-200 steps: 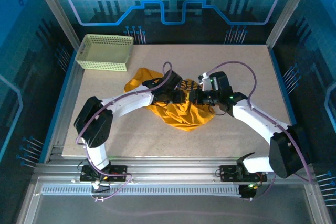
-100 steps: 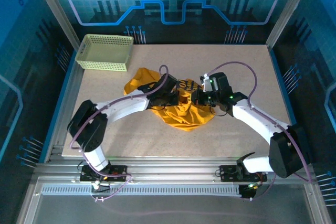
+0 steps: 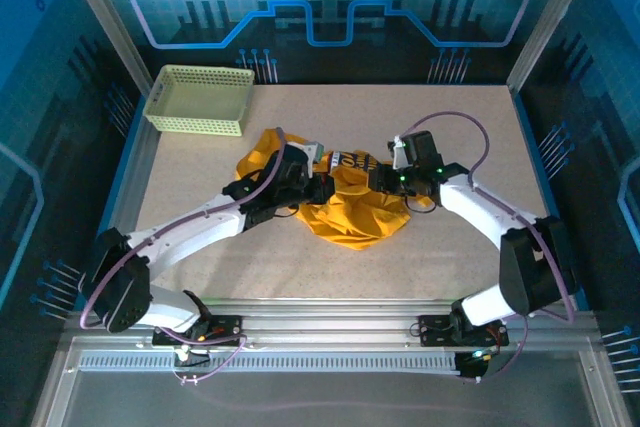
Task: Fold the inside-out t-shirt
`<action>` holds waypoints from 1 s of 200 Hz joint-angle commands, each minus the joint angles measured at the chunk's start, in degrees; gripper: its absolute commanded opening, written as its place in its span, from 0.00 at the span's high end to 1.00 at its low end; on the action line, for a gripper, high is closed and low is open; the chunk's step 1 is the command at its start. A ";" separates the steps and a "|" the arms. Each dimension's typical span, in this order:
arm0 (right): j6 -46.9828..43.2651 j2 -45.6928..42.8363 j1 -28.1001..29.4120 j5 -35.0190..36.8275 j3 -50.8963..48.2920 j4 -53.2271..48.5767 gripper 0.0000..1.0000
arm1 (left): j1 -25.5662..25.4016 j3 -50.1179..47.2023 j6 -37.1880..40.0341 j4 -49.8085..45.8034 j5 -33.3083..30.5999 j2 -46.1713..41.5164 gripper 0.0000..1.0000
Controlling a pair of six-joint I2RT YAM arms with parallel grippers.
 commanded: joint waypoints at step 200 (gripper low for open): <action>9.85 -7.70 17.21 18.15 -5.55 -6.19 0.61 | -7.63 -19.42 -6.74 18.86 5.54 6.88 0.98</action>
